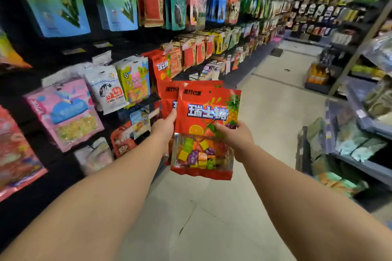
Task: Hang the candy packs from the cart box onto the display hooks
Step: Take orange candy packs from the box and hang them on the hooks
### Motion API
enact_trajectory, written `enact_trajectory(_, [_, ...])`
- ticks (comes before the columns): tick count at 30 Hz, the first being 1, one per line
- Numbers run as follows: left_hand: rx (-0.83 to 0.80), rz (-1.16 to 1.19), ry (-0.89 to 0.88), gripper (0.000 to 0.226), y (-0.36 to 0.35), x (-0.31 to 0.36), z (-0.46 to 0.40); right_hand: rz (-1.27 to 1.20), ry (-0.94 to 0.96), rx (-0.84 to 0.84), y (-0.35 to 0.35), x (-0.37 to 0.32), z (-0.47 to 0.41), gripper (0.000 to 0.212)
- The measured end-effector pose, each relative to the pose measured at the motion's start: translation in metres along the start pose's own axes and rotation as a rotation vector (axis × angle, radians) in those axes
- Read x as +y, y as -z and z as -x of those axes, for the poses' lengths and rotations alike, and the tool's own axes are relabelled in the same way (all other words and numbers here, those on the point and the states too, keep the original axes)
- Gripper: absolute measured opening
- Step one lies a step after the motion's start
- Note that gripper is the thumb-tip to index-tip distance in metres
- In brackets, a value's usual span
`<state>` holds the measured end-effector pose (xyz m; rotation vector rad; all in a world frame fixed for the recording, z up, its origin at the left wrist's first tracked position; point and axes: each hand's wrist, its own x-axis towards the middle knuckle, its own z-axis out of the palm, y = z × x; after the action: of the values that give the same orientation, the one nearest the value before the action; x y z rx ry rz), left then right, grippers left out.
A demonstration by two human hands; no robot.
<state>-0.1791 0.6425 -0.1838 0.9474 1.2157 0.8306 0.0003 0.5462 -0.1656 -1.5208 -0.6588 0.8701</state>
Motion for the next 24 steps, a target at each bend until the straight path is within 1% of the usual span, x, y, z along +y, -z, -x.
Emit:
enact_trajectory(2, [0.040, 0.009, 0.007, 0.088, -0.018, 0.013, -0.008, 0.016, 0.003, -0.052, 0.006, -0.007, -0.032, 0.035])
enact_trajectory(5, [0.101, 0.011, -0.027, 0.064, -0.033, 0.024, -0.027, -0.003, -0.023, -0.113, 0.003, -0.008, -0.072, 0.040])
enact_trajectory(6, [0.113, 0.012, -0.036, 0.061, -0.036, 0.028, -0.036, -0.014, -0.031, -0.125, 0.000, -0.008, -0.085, 0.042])
enact_trajectory(9, [0.173, -0.026, -0.053, 0.071, -0.037, 0.038, -0.071, -0.017, -0.036, -0.159, -0.014, -0.006, -0.124, 0.040])
enact_trajectory(10, [0.190, -0.025, -0.052, 0.073, -0.038, 0.039, -0.083, -0.016, -0.034, -0.170, -0.020, -0.005, -0.137, 0.042])
enact_trajectory(12, [0.222, -0.022, -0.054, 0.069, -0.038, 0.043, -0.108, -0.005, -0.050, -0.189, -0.034, -0.003, -0.166, 0.052])
enact_trajectory(13, [0.229, -0.026, -0.061, 0.069, -0.036, 0.044, -0.125, 0.007, -0.053, -0.194, -0.041, -0.002, -0.182, 0.053])
enact_trajectory(17, [0.255, -0.009, -0.085, 0.092, -0.027, 0.054, -0.206, 0.084, -0.042, -0.165, -0.070, -0.011, -0.248, 0.047])
enact_trajectory(18, [0.265, -0.016, -0.074, 0.094, -0.025, 0.062, -0.223, 0.095, -0.059, -0.166, -0.078, -0.018, -0.262, 0.043])
enact_trajectory(21, [0.309, 0.004, -0.078, 0.082, -0.024, 0.090, -0.260, 0.109, -0.098, -0.203, -0.099, -0.036, -0.310, 0.030])
enact_trajectory(23, [0.342, 0.013, -0.086, 0.080, -0.017, 0.103, -0.293, 0.082, -0.087, -0.199, -0.117, -0.042, -0.341, 0.029])
enact_trajectory(24, [0.355, 0.011, -0.075, 0.082, -0.014, 0.108, -0.306, 0.059, -0.095, -0.200, -0.127, -0.040, -0.355, 0.029])
